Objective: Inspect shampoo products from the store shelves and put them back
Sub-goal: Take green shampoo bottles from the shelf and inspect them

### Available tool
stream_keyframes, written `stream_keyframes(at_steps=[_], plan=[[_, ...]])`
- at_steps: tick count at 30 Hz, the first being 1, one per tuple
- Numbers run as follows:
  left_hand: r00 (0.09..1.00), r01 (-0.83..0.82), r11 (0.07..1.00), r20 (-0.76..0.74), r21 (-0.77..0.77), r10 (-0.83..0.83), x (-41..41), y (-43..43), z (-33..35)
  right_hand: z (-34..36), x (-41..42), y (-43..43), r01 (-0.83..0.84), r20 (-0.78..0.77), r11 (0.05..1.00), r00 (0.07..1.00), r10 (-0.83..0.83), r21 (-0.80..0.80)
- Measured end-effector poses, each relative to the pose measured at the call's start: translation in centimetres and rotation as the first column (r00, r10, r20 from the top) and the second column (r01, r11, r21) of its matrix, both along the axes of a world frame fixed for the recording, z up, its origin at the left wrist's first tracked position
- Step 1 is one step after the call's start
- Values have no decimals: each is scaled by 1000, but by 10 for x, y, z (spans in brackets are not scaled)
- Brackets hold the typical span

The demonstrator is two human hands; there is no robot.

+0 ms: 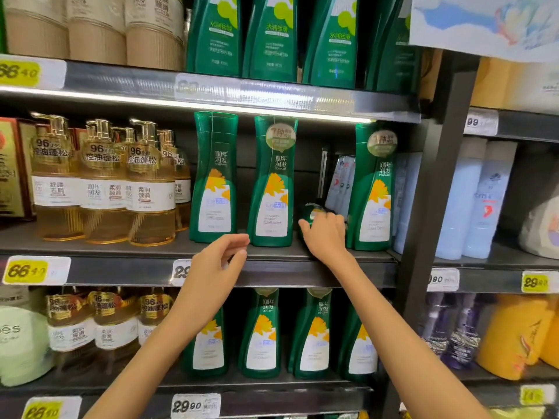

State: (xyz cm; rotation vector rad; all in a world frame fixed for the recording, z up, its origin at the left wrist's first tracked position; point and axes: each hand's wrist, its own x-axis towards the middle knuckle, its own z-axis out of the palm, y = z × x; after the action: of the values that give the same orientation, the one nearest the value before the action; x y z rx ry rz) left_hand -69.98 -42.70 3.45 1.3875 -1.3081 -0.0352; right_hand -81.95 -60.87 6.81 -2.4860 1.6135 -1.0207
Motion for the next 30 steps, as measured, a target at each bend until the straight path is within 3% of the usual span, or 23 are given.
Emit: stream_keyframes(at_steps=[4, 10, 15, 18, 20, 22, 24, 26, 27, 30], plan=[[1000, 8, 1000, -25, -9, -8, 1, 0, 1, -4, -15, 12, -131, 49, 991, 990, 132, -8], [999, 22, 999, -27, -34, -23, -2, 3, -4, -14, -37, 57, -198, 180, 972, 959, 219, -127], [995, 100, 995, -32, 19, -99, -18, 6, -5, -28, -64, 100, -240, 420, 936, 845, 331, -256], [990, 138, 986, 7, 91, -139, -31, 5, -6, -27, -76, 110, -219, 728, 966, 638, 251, -140], [990, 140, 985, 20, 98, -143, -36, 6, -7, -25, -84, 106, -215, 777, 976, 620, 109, 35], [989, 146, 984, 6, 104, -147, -35, 8, -7, -22, -92, 104, -375, 772, 882, 635, 21, 285], [987, 158, 980, -19, 120, -157, -33, 8, -5, -18, -97, 103, -641, 844, 637, 536, -27, 428], [982, 177, 976, -81, 127, -168, -34, 5, -4, -17, -96, 101, -831, 926, 413, 362, -109, 374], [980, 181, 975, -108, 129, -168, -35, 4, -5, -18, -94, 99, -884, 951, 354, 263, -161, 305], [976, 173, 979, -150, 112, -155, -41, 1, -12, -30, -87, 101, -912, 974, 368, 116, -194, 182]])
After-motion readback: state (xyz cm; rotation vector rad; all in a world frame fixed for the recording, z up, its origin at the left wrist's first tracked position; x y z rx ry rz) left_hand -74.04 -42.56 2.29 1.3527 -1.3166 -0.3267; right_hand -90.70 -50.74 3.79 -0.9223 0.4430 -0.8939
